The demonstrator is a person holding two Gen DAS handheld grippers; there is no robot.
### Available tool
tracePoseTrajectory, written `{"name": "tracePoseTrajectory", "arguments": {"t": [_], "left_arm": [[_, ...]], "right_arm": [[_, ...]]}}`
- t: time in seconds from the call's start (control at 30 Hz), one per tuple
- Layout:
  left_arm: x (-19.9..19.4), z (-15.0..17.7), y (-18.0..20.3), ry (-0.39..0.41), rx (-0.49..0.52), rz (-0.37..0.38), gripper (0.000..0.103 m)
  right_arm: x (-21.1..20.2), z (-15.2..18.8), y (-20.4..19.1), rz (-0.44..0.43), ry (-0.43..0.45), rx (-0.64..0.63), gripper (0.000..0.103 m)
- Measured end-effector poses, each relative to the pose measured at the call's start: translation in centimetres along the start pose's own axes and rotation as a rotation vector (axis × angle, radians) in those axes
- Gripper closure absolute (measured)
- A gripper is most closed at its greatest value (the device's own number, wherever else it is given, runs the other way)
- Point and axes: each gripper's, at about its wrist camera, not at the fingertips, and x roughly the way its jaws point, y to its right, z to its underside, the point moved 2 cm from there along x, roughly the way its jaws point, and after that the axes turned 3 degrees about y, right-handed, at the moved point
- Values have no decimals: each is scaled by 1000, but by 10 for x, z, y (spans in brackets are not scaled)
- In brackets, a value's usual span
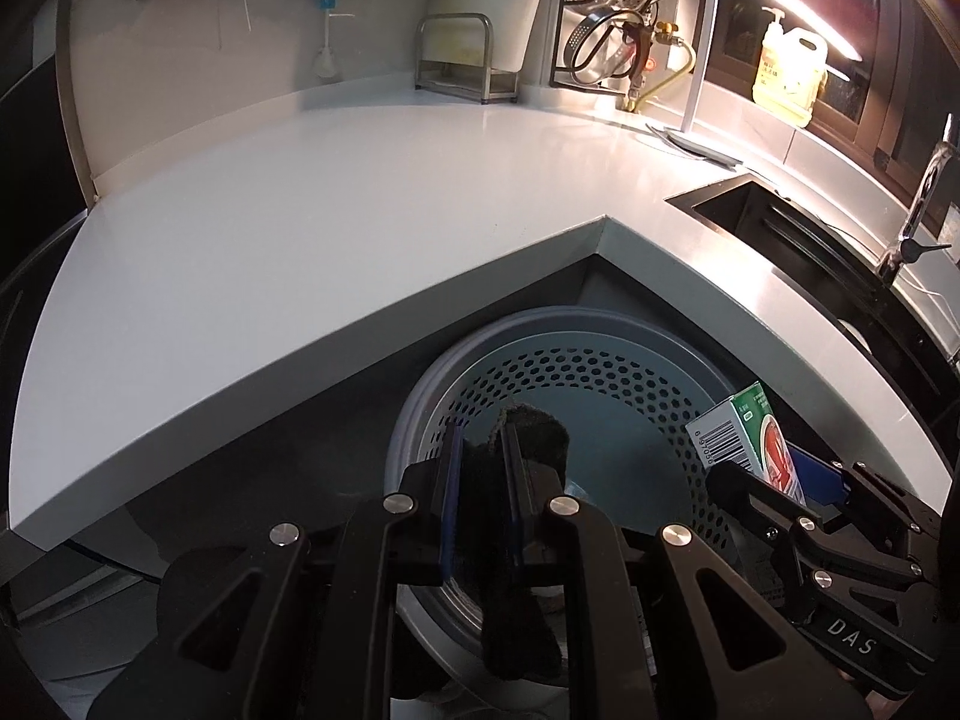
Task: Collect trash
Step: 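Carry the carton and grey cloth over the grey bin, then open both tools to drop the carton and cloth into the bin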
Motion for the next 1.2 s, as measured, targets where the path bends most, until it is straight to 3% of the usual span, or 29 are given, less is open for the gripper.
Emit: {"name": "tracePoseTrajectory", "arguments": {"t": [0.43,0.5,0.57,0.63,0.83,1.2], "left_arm": [[8,10,6,-34,6,-5,90],[7,11,6,-33,8,-8,85],[5,11,5,-25,11,-17,56],[0,11,4,2,9,-27,45],[-4,11,4,5,9,-42,45],[-16,12,-4,31,-8,-73,33]], "right_arm": [[7,4,13,-19,-7,42,49],[5,4,15,-19,-2,51,42],[3,4,17,-19,9,58,33],[2,4,18,-17,15,60,33],[-1,6,15,-4,21,50,33],[-11,9,2,24,42,13,30]]}}
